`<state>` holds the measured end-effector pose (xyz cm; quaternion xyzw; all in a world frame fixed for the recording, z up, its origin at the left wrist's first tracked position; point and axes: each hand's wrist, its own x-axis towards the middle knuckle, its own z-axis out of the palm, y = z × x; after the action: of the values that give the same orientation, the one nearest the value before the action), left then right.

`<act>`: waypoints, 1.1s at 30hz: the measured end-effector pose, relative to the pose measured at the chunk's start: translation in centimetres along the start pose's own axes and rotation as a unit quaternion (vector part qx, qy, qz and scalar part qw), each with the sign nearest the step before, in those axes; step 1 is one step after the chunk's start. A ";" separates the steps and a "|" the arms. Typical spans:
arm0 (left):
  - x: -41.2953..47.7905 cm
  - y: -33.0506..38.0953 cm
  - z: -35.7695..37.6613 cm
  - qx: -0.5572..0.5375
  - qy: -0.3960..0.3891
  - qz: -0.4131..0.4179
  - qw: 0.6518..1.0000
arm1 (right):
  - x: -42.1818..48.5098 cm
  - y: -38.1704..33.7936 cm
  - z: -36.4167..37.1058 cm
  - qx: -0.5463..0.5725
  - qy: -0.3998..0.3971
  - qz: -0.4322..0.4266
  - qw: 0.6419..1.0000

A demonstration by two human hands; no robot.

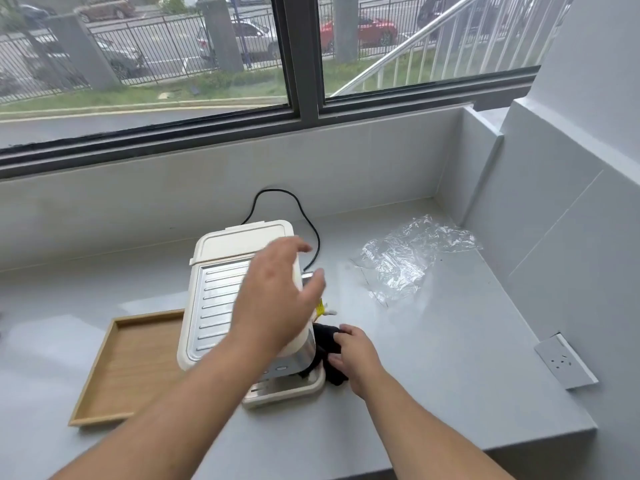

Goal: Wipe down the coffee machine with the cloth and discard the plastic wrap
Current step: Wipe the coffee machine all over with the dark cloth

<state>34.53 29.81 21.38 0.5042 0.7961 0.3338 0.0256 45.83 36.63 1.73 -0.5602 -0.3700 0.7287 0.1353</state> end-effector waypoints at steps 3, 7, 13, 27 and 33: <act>1.8 -4.0 -1.9 0.112 -0.043 -0.063 0.991 | 0.9 -0.5 -0.4 0.047 0.005 0.027 0.999; 1.9 -7.3 -2.4 0.194 -0.137 -0.093 0.967 | 2.0 -1.3 -0.7 0.115 -0.008 0.066 0.991; 1.7 -8.4 -1.5 0.204 -0.110 -0.091 0.969 | 4.2 -2.8 -1.0 0.052 -0.052 0.063 0.995; 1.5 -8.2 -1.4 0.190 -0.098 -0.096 0.972 | 8.6 -6.1 0.5 -0.045 -0.062 0.027 0.997; 1.6 -8.2 -1.4 0.195 -0.099 -0.101 0.970 | 9.8 -7.8 2.6 -0.165 -0.047 0.007 0.985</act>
<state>26.80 28.26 18.36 0.4467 0.8863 0.1160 0.0385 38.43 47.01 0.31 -0.5425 -0.4873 0.6841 0.0179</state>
